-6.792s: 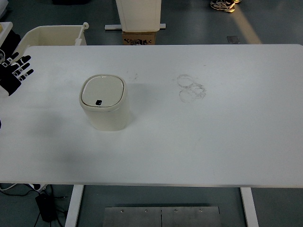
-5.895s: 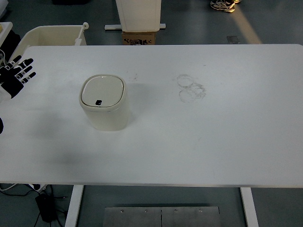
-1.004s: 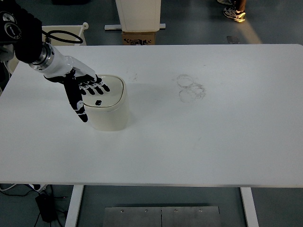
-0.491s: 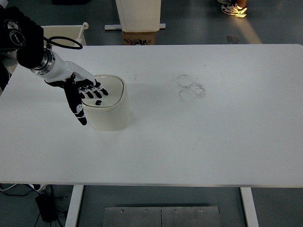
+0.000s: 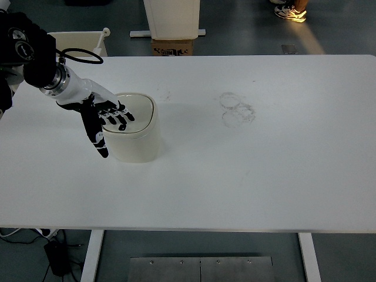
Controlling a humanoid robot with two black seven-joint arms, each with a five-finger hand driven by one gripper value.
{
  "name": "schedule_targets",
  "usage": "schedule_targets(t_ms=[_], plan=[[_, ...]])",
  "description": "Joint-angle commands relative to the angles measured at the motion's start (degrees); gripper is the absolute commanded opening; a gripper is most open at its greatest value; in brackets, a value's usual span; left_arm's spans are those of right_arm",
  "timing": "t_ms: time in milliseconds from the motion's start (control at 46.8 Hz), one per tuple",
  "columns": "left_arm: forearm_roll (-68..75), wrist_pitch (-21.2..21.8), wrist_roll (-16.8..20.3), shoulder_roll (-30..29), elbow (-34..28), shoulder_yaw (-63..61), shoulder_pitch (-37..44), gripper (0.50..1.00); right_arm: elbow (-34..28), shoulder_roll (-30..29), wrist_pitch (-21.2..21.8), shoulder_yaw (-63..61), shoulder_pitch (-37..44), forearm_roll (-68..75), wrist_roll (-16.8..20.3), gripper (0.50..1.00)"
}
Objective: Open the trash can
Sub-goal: 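Lower the left hand fingers onto the trash can lid's front edge, then lift the lid upward with the left hand fingers, swinging it open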
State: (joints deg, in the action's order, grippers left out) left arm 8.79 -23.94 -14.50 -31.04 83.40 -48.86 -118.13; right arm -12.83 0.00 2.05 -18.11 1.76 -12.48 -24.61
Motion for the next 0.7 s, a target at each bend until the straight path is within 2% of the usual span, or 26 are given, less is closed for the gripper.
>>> schedule_targets(t_ms=[0, 683], plan=[[0.0, 0.03, 0.0, 0.02, 0.01, -0.01, 0.01, 1.0, 0.0, 0.0, 0.06, 0.0, 0.0, 0.0, 0.0, 0.993], [0.0, 0.39, 0.0, 0.19, 0.01, 0.08, 0.36, 1.0, 0.0, 0.0, 0.06, 0.0, 0.0, -0.09, 0.0, 0.991]])
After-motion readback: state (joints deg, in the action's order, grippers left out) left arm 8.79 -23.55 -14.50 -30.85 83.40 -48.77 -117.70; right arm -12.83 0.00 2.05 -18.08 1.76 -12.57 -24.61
